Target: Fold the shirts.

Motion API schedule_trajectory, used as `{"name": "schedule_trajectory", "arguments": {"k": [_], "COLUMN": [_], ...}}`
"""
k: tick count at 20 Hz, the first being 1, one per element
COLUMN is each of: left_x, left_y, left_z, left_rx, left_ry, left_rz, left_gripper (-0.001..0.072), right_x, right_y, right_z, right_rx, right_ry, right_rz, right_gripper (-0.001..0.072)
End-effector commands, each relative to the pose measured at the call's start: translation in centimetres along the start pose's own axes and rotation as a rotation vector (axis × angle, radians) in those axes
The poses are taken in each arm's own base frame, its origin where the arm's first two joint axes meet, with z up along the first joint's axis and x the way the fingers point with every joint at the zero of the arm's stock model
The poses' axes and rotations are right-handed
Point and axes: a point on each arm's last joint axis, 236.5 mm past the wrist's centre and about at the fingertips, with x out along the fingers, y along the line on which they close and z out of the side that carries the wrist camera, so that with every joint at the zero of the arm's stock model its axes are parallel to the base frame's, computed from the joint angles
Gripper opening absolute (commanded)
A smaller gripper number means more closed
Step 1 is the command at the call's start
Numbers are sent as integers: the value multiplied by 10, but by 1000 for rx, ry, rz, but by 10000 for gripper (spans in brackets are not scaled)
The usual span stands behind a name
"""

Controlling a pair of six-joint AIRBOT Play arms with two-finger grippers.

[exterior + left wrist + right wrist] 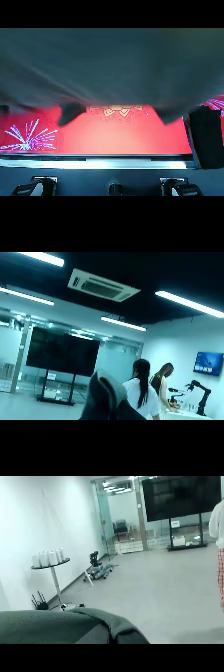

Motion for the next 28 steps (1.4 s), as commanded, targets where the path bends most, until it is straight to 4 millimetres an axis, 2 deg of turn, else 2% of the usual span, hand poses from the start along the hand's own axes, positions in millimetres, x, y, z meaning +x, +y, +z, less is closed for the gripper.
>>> {"name": "schedule_trajectory", "arguments": {"k": [1, 2, 3, 4, 7, 9, 11, 13, 15, 16, 17, 19, 21, 22, 23, 24, 25, 26, 27, 28], "left_x": [11, 20, 32, 43, 73, 83, 84, 74, 57, 45, 31, 4, -18, -22, -26, -33, -44, -61, -83, -102], "left_y": [13, 26, 45, 64, 126, 162, 188, 209, 215, 214, 211, 201, 190, 188, 189, 191, 197, 204, 212, 214], "left_z": [-9, -30, -61, -99, -238, -336, -426, -505, -565, -589, -611, -644, -658, -657, -650, -639, -626, -613, -602, -596], "left_rx": [16, 30, 36, 27, -3, -50, -92, -145, -198, -218, -240, -278, -305, -311, -315, -318, -315, -320, -322, -347], "left_ry": [30, 96, 195, 302, 608, 773, 928, 1064, 1186, 1249, 1321, 1450, 1548, 1570, 1593, 1628, 1675, 1737, 1808, 1859], "left_rz": [31, 59, 91, 119, 162, 187, 202, 224, 234, 231, 224, 202, 178, 172, 168, 166, 175, 204, 247, 288], "left_gripper": [25, 24, 25, 25, 25, 25, 25, 26, 27, 27, 26, 26, 31, 145, 432, 643, 653, 615, 542, 522], "right_x": [8, 19, 30, 41, 75, 109, 142, 160, 159, 154, 150, 142, 143, 142, 140, 135, 125, 108, 84, 56], "right_y": [-7, -13, -20, -30, -62, -82, -99, -109, -107, -102, -97, -88, -87, -90, -94, -101, -114, -132, -147, -160], "right_z": [-18, -43, -75, -122, -263, -342, -409, -466, -513, -533, -548, -569, -572, -567, -554, -538, -520, -504, -493, -487], "right_rx": [35, 50, 57, 64, 86, 112, 194, 307, 427, 478, 521, 586, 593, 589, 581, 544, 501, 478, 484, 490], "right_ry": [72, 160, 275, 438, 842, 956, 1004, 1038, 1109, 1156, 1197, 1258, 1259, 1260, 1268, 1279, 1293, 1327, 1392, 1474], "right_rz": [-27, -47, -69, -97, -175, -209, -262, -317, -357, -363, -363, -360, -360, -360, -355, -332, -314, -330, -353, -381], "right_gripper": [46, 46, 46, 46, 47, 47, 47, 47, 47, 47, 47, 47, 50, 152, 404, 513, 514, 514, 507, 490]}}
